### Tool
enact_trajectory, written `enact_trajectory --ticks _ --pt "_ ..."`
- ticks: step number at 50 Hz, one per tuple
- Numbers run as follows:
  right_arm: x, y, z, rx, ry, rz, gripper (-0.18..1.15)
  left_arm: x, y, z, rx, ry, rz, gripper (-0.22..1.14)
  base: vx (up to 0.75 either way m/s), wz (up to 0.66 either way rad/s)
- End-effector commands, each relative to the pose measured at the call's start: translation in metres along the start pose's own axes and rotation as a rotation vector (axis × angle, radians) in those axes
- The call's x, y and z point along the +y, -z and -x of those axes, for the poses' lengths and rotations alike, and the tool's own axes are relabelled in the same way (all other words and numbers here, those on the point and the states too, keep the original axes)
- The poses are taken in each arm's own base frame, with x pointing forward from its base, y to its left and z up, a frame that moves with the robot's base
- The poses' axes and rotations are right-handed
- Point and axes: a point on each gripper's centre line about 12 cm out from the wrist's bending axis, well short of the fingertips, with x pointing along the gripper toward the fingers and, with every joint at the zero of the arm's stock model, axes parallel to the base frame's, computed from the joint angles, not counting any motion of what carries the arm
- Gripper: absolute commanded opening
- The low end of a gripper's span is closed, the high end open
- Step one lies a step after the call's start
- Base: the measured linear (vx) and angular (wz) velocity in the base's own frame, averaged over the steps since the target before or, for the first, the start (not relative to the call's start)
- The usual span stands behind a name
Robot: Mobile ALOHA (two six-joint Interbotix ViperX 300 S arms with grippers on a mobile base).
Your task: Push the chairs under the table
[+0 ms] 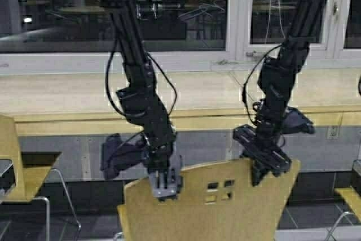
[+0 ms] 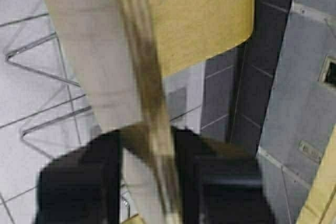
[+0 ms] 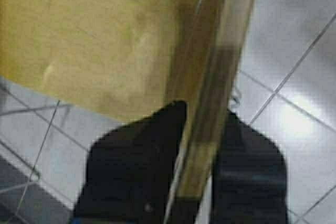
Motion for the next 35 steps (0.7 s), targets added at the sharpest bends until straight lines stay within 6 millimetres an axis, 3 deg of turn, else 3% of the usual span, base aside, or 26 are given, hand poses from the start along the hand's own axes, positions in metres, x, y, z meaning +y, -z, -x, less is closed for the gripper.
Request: enact_trajectory --ticks 1,10,17,35 --pt "0.030 0.012 0.002 0.002 -0.063 0.092 0.13 -0.037 -0.037 0.002 -0.077 0.066 0.026 0.24 0.05 -0.07" --pt "0.034 0.033 0.003 0.030 -0.062 0.134 0.13 -0.044 -0.062 0.006 -0.118 0.058 0.037 0.23 0.08 -0.09" --pt "0.040 0.051 0.006 0.054 -0.068 0.164 0.13 -0.051 -0.063 0.011 -0.108 0.071 0.027 0.24 0.11 -0.10" --pt "0.042 0.052 0.007 0.055 -0.072 0.172 0.13 -0.049 -0.064 0.013 -0.104 0.065 0.007 0.23 0.12 0.00"
